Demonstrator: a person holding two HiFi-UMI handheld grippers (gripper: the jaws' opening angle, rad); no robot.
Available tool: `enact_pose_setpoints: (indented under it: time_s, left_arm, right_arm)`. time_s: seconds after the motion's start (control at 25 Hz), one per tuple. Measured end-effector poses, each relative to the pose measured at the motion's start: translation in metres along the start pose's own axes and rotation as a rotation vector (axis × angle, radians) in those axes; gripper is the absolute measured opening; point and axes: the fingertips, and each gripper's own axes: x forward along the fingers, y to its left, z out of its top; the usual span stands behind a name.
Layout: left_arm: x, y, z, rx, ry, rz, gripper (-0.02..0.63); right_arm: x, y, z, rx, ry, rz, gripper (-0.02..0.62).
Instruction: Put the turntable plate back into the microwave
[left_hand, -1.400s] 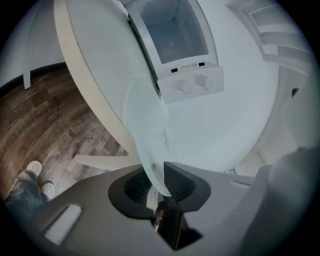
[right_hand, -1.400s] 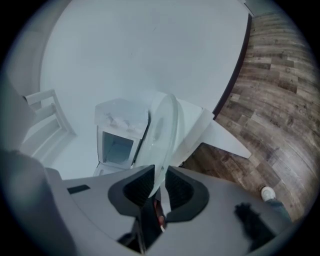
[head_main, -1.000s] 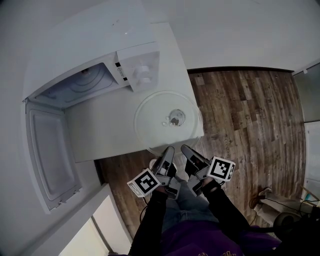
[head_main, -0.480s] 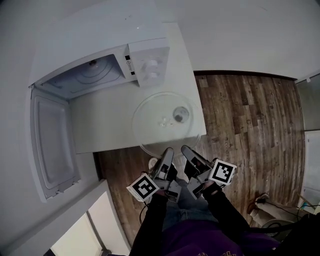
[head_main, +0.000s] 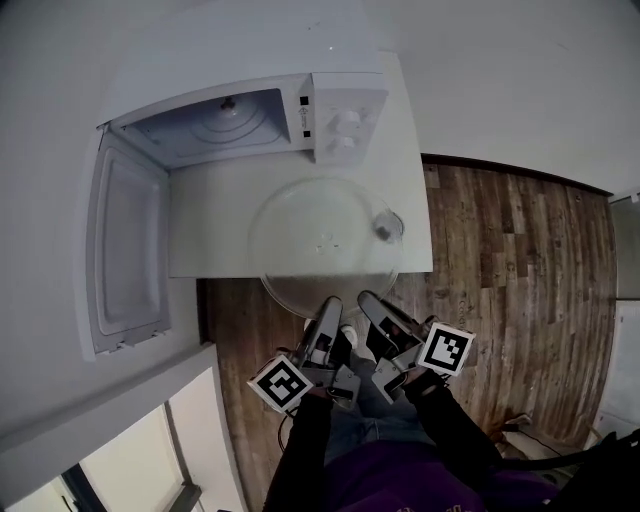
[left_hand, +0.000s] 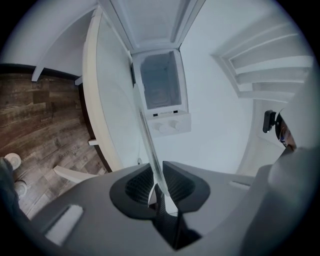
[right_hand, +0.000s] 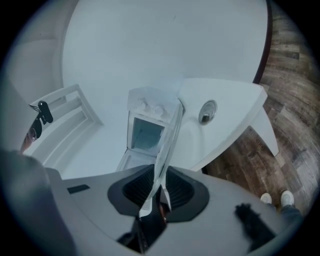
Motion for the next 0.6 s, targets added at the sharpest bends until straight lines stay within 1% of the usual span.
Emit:
enact_pose_setpoints:
  time_s: [0.08,0.2,0.28,0.36,0.44,0.6]
  left_arm:
    - [-0.009,0.001,0.009,0.049,-0.021,0.029,0.066]
    - [-0.017,-0.002,0.022,0.077,-0.062,0.039,0.068]
    - [-0.021,-0.005,0.029,0.073,-0.096,0.029,0.067]
    - [-0.022,-0.013,0.036,0.045,-0.136,-0.009,0.067]
    - [-0.026,-0.016,0.046,0.027,-0.169,-0.030,0.069]
    - [-0.032,-0.021,0.067,0.037,-0.222,-0.062,0.069]
  right_arm:
    - [0.007,0.007,-0.004,-0.009,0.020,0.021,0.075]
    - [0.017,0.017,-0.009,-0.026,0.048,0.049,0.078]
    - [0.023,0.023,-0.012,-0.038,0.065,0.063,0.078]
    - [0.031,0.031,-0.013,-0.055,0.079,0.083,0.078]
    - [0.040,0.039,-0.016,-0.074,0.093,0.102,0.080]
    - [0.059,0.050,-0.021,-0.096,0.116,0.132,0.081]
